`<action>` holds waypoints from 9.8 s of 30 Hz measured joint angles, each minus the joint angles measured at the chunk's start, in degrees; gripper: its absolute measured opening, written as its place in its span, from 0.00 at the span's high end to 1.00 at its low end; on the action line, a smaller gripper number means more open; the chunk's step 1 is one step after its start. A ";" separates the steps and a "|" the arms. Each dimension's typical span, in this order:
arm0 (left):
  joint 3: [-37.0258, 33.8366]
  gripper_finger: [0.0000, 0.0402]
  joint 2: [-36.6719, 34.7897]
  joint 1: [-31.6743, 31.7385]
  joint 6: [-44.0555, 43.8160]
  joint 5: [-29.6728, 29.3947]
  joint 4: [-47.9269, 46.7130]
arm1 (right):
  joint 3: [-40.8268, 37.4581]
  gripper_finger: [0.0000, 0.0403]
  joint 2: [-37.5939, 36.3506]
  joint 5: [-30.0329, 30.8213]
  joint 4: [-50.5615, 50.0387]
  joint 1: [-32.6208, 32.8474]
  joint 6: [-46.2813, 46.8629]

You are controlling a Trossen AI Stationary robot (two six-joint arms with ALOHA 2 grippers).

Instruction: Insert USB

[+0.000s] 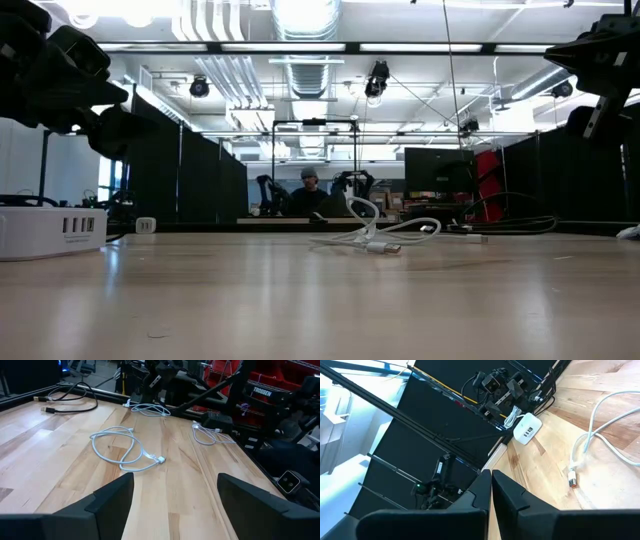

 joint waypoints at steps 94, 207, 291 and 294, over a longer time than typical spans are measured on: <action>0.00 0.31 0.06 0.03 -0.19 -6.27 14.92 | 0.02 1.00 0.02 0.18 0.02 0.00 -8.63; 67.21 0.32 84.51 59.62 -19.61 -14.19 -68.95 | 0.00 1.00 0.42 4.50 0.44 -0.13 -19.52; 76.54 0.32 107.10 73.42 -13.47 -23.24 -62.43 | 0.00 1.00 0.42 4.46 1.36 -0.13 -19.45; 76.54 0.32 106.98 73.45 -11.35 -21.50 -62.09 | 0.00 1.00 0.42 4.44 1.33 -0.13 -19.41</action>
